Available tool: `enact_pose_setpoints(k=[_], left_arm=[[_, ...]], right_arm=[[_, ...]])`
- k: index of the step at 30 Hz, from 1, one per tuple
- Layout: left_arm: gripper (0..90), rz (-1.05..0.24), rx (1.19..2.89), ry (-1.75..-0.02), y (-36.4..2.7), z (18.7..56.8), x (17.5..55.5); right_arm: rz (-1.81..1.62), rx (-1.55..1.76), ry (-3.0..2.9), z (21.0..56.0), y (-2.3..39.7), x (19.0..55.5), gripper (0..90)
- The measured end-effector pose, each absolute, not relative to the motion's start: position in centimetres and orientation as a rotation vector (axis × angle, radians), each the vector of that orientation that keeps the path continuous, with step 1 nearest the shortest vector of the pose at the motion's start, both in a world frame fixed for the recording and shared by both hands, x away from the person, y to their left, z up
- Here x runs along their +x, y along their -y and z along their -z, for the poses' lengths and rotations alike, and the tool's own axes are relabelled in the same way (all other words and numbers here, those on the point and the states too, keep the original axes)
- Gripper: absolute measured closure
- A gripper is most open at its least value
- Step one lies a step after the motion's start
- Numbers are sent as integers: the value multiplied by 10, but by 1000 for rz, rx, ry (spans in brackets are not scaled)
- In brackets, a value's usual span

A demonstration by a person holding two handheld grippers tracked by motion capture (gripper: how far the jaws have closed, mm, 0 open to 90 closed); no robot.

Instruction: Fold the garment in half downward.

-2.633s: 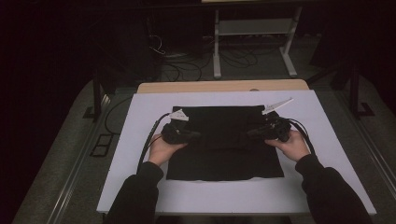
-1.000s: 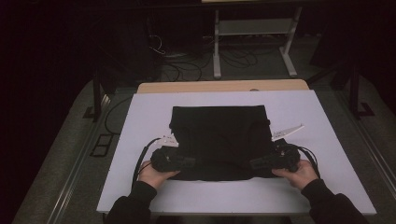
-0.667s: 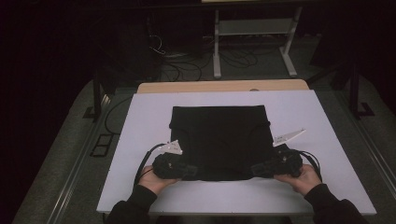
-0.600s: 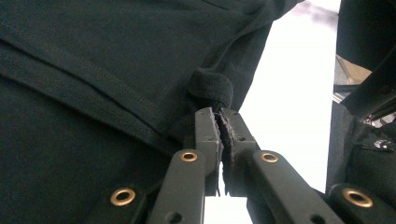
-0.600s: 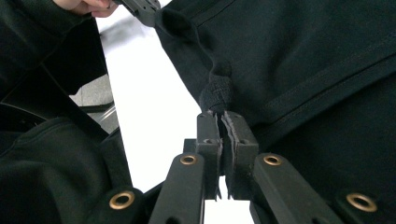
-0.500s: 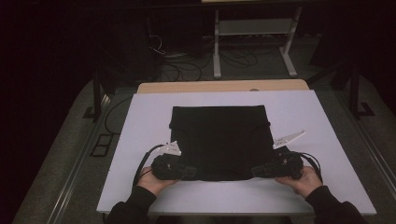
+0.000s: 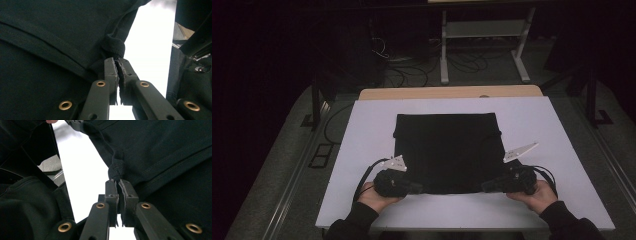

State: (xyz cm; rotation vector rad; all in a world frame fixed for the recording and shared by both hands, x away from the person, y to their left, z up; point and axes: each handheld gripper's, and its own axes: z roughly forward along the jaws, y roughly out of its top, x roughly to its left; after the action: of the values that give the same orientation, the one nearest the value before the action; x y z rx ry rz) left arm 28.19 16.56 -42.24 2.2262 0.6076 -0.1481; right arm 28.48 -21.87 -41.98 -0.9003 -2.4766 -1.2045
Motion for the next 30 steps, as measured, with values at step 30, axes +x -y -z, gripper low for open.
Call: enact_pose_setpoints(k=[30], left_arm=[[735, 204, 2292, -594, -160, 430, 279]], right_arm=[[1107, -912, 2512, 425, 215, 283, 750]])
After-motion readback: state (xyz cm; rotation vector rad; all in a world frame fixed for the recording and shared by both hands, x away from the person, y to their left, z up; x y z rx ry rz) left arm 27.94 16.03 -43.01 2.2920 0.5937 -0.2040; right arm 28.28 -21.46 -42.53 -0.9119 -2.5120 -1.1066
